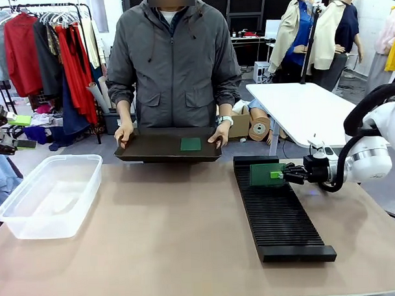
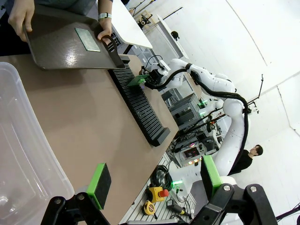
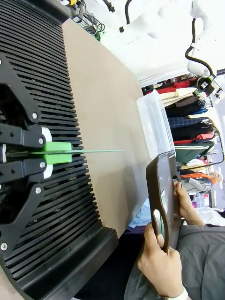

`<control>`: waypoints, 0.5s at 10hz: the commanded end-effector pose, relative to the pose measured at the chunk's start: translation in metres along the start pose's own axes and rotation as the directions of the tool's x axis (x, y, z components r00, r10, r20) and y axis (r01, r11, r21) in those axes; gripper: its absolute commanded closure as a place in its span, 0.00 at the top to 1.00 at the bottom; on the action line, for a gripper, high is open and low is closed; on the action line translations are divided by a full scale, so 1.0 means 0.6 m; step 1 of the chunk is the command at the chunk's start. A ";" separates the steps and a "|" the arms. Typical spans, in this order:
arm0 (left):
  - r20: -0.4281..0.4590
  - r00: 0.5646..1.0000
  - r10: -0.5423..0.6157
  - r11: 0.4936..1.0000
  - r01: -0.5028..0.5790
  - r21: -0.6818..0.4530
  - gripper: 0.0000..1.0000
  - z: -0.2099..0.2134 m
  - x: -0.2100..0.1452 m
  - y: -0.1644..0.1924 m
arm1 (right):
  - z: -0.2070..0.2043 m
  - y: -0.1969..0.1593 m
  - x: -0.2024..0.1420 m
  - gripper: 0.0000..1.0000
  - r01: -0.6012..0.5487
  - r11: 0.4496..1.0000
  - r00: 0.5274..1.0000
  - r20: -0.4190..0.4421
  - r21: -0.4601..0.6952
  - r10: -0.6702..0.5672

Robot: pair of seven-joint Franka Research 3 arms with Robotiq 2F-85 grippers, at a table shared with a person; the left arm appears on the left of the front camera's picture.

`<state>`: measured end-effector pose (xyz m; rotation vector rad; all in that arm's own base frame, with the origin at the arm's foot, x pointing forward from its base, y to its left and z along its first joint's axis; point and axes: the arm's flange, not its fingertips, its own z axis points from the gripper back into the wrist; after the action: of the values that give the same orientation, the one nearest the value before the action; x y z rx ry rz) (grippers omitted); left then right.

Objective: Sort PCBs into racks and boxes based on the side picked up.
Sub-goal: If the short side of the Blank PCB is picked up, insert it into the PCB Rack ; if the long side is picked up, place it in the Organizing box.

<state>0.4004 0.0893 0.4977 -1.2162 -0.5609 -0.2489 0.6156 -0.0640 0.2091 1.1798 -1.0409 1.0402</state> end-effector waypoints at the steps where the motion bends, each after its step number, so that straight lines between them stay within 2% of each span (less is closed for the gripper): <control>1: 0.005 1.000 0.006 1.000 -0.006 -0.004 1.00 0.000 0.001 -0.003 | -0.003 -0.004 0.000 0.00 0.000 1.000 1.000 -0.007 -0.003 0.000; 5: 0.005 1.000 0.006 1.000 -0.006 -0.004 1.00 0.000 0.001 -0.003 | -0.004 -0.023 0.002 0.00 -0.009 1.000 1.000 -0.027 0.010 0.009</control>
<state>0.4004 0.0893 0.4977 -1.2162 -0.5609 -0.2489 0.6186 -0.0637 0.2098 1.1766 -1.0411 1.0489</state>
